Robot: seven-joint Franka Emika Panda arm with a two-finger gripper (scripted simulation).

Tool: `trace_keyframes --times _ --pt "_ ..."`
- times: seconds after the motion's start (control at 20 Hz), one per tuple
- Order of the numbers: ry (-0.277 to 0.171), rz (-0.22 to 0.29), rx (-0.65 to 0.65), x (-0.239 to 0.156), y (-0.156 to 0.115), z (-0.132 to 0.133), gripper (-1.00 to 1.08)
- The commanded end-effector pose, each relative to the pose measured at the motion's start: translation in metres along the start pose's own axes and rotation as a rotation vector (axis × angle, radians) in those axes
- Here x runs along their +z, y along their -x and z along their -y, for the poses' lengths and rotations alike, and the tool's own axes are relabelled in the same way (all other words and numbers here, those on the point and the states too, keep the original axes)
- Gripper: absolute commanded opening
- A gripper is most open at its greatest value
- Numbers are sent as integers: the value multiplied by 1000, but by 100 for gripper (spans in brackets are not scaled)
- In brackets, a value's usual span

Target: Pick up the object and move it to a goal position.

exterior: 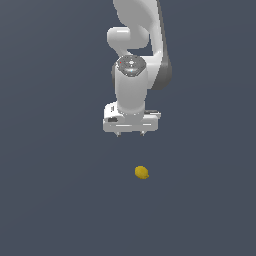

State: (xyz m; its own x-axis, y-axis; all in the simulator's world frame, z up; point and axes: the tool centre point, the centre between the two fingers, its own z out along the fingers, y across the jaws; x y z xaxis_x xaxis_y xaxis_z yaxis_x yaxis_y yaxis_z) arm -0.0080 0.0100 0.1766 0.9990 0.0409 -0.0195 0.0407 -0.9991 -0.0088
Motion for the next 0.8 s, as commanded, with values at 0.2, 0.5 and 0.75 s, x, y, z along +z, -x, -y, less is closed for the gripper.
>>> trace_keyframes --times 0.2,0.5,0.75 --pt "-2 11 -8 3 2 7 100" --pt "-6 44 -29 12 10 27 100" --pt "-6 42 -29 12 9 26 100"
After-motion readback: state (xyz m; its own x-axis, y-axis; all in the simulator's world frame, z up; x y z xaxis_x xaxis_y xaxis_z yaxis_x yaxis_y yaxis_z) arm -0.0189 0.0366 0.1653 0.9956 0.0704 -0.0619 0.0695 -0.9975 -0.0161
